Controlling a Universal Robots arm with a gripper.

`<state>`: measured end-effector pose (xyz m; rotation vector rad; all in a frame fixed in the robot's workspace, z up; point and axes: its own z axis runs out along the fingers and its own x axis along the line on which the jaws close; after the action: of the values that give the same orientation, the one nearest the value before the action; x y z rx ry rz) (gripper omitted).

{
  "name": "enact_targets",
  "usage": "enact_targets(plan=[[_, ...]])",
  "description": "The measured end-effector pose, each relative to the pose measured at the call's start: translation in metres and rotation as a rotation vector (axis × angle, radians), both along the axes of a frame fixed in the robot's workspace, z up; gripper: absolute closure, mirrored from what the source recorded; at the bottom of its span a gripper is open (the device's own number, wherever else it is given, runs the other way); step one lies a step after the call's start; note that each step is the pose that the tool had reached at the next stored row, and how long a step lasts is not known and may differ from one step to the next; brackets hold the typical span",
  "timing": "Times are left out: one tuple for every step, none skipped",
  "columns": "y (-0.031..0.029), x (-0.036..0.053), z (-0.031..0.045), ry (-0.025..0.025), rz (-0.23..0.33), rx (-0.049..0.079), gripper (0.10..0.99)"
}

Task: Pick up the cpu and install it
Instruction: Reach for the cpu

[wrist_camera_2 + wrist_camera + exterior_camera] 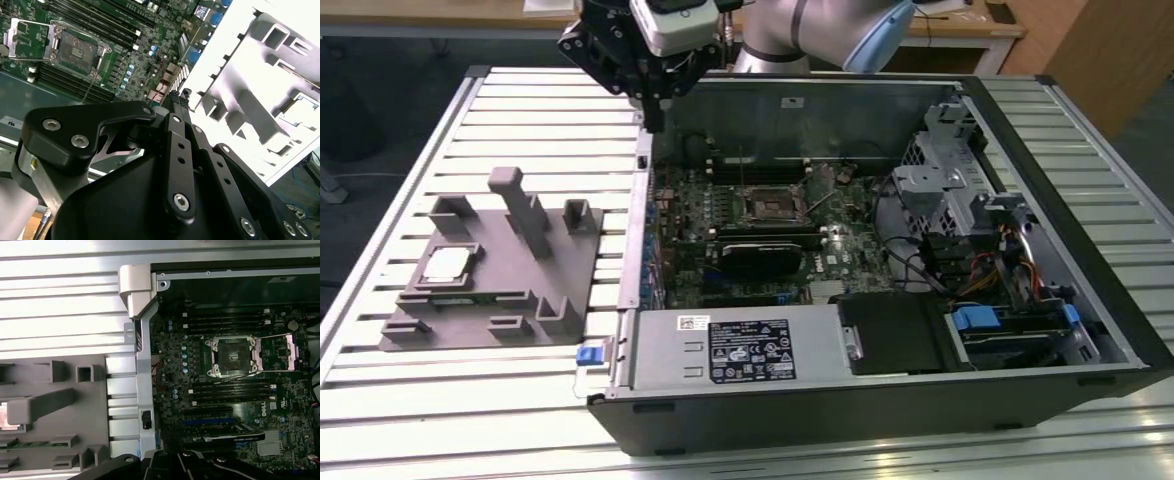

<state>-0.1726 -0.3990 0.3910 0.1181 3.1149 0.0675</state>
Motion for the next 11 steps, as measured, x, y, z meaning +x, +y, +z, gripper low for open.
enact_targets(plan=[[0.0,-0.0007,-0.0001,0.0002,0.0,0.0,0.98],[0.0,-0.0015,-0.0001,0.0004,0.0,0.0,0.98],[0.0,-0.0022,-0.0002,0.0005,0.0,0.0,0.98],[0.0,-0.003,-0.0002,0.0007,0.0,0.0,0.98],[0.0,-0.0037,-0.0003,0.0008,0.0,0.0,0.98],[0.0,-0.0046,-0.0004,0.001,0.0,0.0,0.98],[0.0,-0.0054,-0.0005,0.0011,0.0,0.0,0.98],[0.0,-0.0062,-0.0005,0.0013,0.0,0.0,0.98],[0.0,-0.0072,-0.0006,0.0016,0.0,0.0,0.98],[0.0,-0.0082,-0.0007,0.0017,0.0,0.0,0.98],[0.0,-0.0092,-0.0008,0.0019,0.0,0.0,0.98]])
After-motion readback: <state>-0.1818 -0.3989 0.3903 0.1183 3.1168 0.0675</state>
